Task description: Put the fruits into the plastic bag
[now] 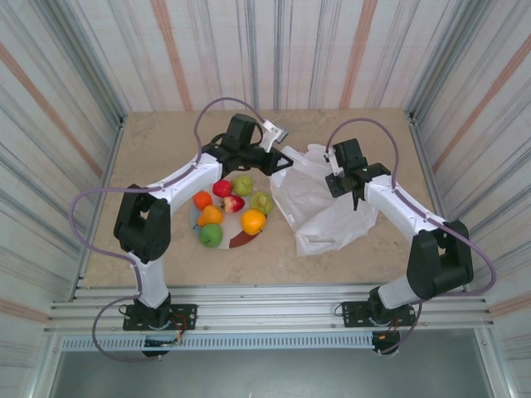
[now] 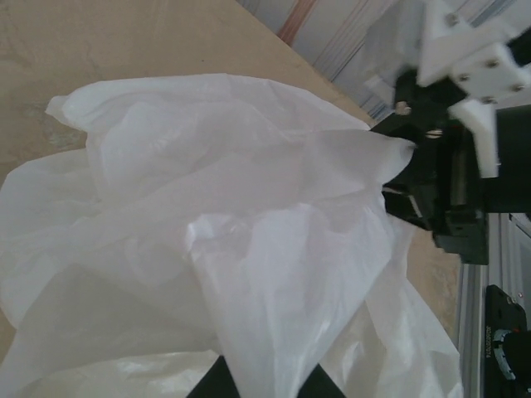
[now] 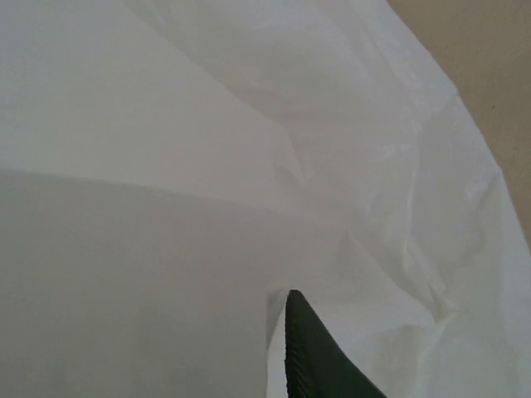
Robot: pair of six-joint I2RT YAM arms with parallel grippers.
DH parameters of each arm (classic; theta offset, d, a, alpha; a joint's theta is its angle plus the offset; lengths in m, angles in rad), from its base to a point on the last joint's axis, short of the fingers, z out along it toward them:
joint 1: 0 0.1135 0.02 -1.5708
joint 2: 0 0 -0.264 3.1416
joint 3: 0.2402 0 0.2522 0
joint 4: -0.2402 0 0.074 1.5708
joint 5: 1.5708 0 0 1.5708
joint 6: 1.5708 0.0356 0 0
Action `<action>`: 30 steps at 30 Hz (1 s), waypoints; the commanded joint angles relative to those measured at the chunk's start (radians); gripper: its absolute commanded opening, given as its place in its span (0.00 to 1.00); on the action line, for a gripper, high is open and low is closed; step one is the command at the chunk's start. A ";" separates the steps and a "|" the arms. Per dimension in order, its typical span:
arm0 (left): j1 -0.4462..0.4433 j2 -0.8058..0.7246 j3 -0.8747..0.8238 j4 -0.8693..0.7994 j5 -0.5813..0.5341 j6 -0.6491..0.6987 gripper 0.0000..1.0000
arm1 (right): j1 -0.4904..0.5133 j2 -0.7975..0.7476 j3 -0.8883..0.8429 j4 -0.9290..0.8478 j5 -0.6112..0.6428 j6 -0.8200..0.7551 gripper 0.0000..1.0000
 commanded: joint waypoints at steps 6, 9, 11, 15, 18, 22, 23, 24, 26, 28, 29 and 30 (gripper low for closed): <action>0.025 0.005 0.029 -0.030 -0.165 -0.018 0.24 | -0.089 -0.063 0.086 -0.207 -0.324 0.108 0.00; 0.027 -0.005 0.010 0.013 -0.195 -0.037 0.53 | -0.163 -0.071 0.076 -0.210 -0.482 0.166 0.00; 0.029 -0.033 -0.026 0.056 -0.210 -0.051 0.66 | -0.188 -0.066 0.077 -0.202 -0.538 0.206 0.00; 0.036 -0.137 -0.134 0.132 -0.220 -0.112 0.79 | -0.222 -0.037 0.083 -0.193 -0.593 0.251 0.00; 0.046 -0.238 -0.203 0.109 -0.262 -0.139 0.81 | -0.239 -0.015 0.096 -0.212 -0.595 0.250 0.00; 0.076 -0.388 -0.308 0.013 -0.381 -0.166 0.83 | -0.243 -0.010 0.126 -0.264 -0.566 0.211 0.00; 0.086 -0.432 -0.339 -0.020 -0.420 -0.175 0.85 | -0.243 -0.009 0.140 -0.293 -0.549 0.197 0.00; 0.096 -0.475 -0.370 -0.055 -0.453 -0.180 0.86 | -0.243 -0.007 0.153 -0.321 -0.533 0.178 0.00; 0.106 -0.554 -0.420 -0.140 -0.522 -0.180 0.88 | -0.240 -0.004 0.177 -0.382 -0.489 0.140 0.00; 0.107 -0.629 -0.461 -0.229 -0.587 -0.174 0.89 | -0.230 -0.002 0.196 -0.429 -0.415 0.115 0.00; 0.107 -0.661 -0.481 -0.275 -0.610 -0.174 0.89 | -0.221 -0.008 0.197 -0.438 -0.372 0.105 0.00; 0.108 -0.694 -0.501 -0.322 -0.637 -0.179 0.89 | -0.208 -0.012 0.195 -0.438 -0.336 0.089 0.00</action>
